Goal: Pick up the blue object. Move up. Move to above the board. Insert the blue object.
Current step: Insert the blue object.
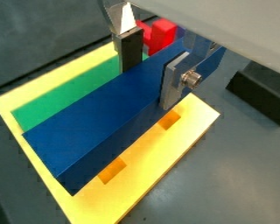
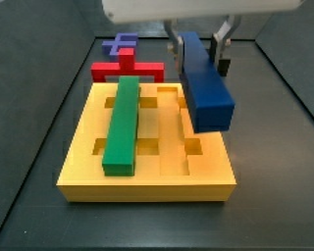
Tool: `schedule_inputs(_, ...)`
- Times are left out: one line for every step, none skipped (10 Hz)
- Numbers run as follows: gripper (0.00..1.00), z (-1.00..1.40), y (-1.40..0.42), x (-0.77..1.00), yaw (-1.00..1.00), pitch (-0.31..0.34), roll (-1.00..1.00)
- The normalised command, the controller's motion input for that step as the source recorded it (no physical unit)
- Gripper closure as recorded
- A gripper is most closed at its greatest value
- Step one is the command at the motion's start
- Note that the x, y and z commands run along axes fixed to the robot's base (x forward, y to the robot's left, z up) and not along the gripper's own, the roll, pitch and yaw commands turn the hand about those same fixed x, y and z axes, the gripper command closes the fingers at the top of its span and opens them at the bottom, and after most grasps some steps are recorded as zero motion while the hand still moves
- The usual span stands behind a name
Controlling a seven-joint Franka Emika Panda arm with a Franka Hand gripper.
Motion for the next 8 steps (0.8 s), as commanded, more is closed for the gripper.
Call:
schedule_inputs(1.00, -0.62, 0.00, -0.08, 0.00, -0.236, 0.05)
schedule_inputs(1.00, -0.58, 0.00, -0.24, 0.00, -0.244, 0.05)
schedule_inputs(1.00, -0.56, 0.00, -0.34, 0.00, -0.234, 0.07)
schedule_inputs(1.00, -0.52, 0.00, -0.34, 0.00, -0.229, 0.08)
schedule_inputs(1.00, -0.44, -0.03, -0.26, 0.00, -0.203, 0.08)
schedule_inputs(1.00, -0.35, -0.09, 0.00, 0.08, -0.127, 0.04)
schedule_inputs(1.00, -0.35, -0.10, 0.22, 0.04, -0.011, 0.05)
schedule_inputs(1.00, -0.36, -0.09, 0.21, 0.03, 0.000, 0.09)
